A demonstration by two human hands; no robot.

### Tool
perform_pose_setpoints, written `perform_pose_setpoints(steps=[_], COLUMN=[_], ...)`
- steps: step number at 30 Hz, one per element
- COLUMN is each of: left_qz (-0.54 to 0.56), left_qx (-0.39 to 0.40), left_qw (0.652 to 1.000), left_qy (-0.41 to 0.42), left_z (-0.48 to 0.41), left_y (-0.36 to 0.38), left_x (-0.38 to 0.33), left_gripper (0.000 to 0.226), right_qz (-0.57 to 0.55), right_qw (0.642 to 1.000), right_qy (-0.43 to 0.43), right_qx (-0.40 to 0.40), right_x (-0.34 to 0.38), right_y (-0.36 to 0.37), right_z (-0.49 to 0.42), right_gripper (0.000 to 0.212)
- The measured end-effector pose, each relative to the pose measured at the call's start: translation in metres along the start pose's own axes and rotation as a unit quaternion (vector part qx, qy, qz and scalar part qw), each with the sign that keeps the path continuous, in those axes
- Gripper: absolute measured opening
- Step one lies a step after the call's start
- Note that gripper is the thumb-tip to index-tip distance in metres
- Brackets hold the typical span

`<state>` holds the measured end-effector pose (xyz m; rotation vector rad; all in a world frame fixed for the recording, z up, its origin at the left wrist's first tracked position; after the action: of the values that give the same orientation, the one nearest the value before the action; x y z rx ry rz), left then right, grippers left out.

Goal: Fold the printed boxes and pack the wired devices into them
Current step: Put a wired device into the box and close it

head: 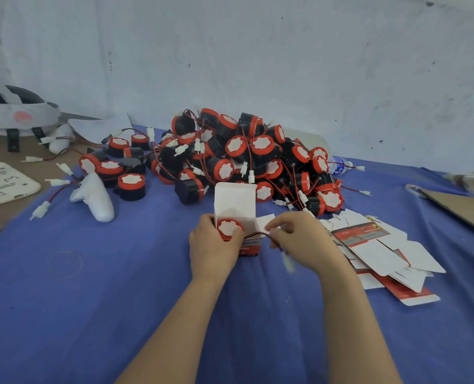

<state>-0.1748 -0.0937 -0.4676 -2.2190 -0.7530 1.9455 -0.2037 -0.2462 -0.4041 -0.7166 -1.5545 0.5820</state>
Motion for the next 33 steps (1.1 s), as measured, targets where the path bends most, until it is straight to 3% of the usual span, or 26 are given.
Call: perform_pose_setpoints(steps=[2,4,7,10,13,16,19,21,24,26,30,33], left_qz=[0.002,0.002,0.004,-0.001,-0.006,-0.018,-0.019,-0.024,-0.035,-0.034,-0.034,-0.038], left_qx=[-0.001,0.006,0.004,0.004,-0.007,-0.014,-0.018,-0.019,-0.019,-0.018,-0.017,-0.012], left_qw=[1.000,1.000,1.000,1.000,1.000,1.000,0.999,0.999,0.999,0.999,0.999,0.999], left_qy=[0.006,0.003,0.007,0.019,0.019,0.018,0.021,0.021,0.022,0.022,0.024,0.024], left_z=[0.000,0.000,0.000,0.000,0.001,0.000,0.001,0.001,0.002,0.002,0.002,0.002], left_y=[0.000,0.001,0.000,0.001,0.001,0.003,0.004,0.005,0.004,0.004,0.003,0.003], left_x=[0.001,0.001,0.002,0.003,0.002,0.003,0.003,0.003,0.004,0.004,0.003,0.003], left_gripper=[0.033,0.035,0.035,0.041,0.040,0.038,0.038,0.040,0.043,0.041,0.040,0.041], right_qz=[-0.056,-0.099,-0.047,-0.016,-0.052,-0.175,-0.315,-0.404,-0.502,-0.534,-0.630,-0.648], right_qw=[0.993,0.985,0.990,0.990,0.990,0.978,0.941,0.906,0.855,0.832,0.751,0.732], right_qy=[-0.051,-0.089,-0.114,-0.138,-0.123,-0.054,0.014,0.037,0.055,0.056,0.031,0.035], right_qx=[0.086,0.115,0.072,0.018,-0.044,-0.099,-0.123,-0.124,-0.118,-0.142,-0.193,-0.205], right_x=[0.013,0.022,0.023,0.021,0.017,0.013,0.006,0.002,-0.001,-0.003,-0.007,-0.010], right_y=[0.010,0.018,0.021,0.023,0.026,0.032,0.039,0.041,0.040,0.038,0.032,0.031], right_z=[0.007,0.009,0.005,0.001,-0.002,-0.005,-0.008,-0.010,-0.010,-0.010,-0.011,-0.012], right_gripper=[0.023,0.028,0.028,0.011,0.009,0.008,0.054,0.070,0.050,0.033,0.011,0.024])
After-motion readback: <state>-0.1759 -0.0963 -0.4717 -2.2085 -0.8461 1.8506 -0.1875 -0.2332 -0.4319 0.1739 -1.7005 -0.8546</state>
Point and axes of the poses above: each hand's wrist, its own z-axis away from the middle knuckle, its own y-axis out of the palm, x = y × z, the point moved 3 cm from there along -z, towards the middle knuckle, and after that the axes turned 3 degrees about -z, right-handed, at the moved point
